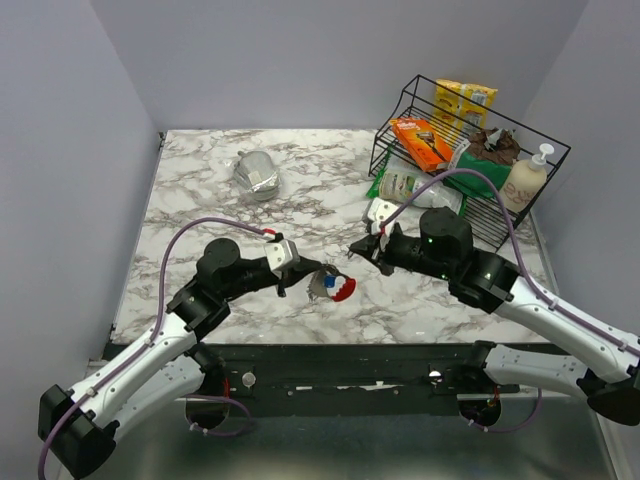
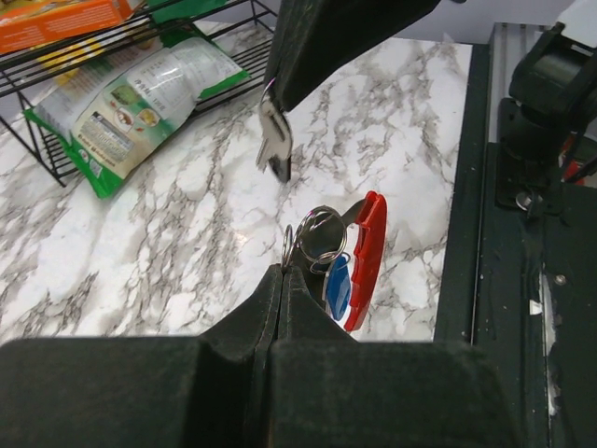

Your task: Put the keys on the keyring

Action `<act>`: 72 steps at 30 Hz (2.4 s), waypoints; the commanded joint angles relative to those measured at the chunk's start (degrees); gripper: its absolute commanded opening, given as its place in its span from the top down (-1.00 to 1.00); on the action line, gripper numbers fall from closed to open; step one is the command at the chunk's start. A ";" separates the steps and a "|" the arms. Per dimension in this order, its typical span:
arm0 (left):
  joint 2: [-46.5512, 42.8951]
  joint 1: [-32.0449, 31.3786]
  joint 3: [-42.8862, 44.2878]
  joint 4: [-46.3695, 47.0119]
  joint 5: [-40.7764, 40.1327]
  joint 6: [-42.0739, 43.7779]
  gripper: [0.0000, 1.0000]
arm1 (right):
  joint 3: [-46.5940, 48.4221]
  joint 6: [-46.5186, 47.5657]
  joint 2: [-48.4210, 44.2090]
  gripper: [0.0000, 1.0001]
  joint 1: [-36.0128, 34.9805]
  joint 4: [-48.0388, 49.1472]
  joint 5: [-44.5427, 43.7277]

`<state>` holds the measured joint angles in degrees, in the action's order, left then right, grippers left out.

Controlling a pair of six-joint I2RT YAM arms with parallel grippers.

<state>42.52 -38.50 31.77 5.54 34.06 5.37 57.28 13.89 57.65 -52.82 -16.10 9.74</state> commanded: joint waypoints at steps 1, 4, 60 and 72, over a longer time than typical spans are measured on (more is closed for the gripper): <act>-2.18 -0.43 0.93 0.43 -7.42 0.52 1.00 | 4.07 -3.77 -2.10 0.99 -0.18 -3.22 -4.03; -2.88 -0.43 0.40 1.49 -10.06 -0.09 1.00 | 6.44 -7.29 -1.49 0.99 -0.09 -5.77 -0.96; -3.85 -11.68 -1.71 7.38 -27.47 6.50 1.00 | 7.06 -34.11 8.45 0.99 -0.09 -0.25 -2.62; -2.53 -13.53 -0.92 6.15 -29.76 8.08 1.00 | 7.94 -33.84 9.41 0.99 -0.18 -0.16 0.02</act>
<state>39.90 -51.46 30.06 10.17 6.13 12.43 63.40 -19.94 66.76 -52.82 -16.05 8.40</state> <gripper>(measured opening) 0.010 0.011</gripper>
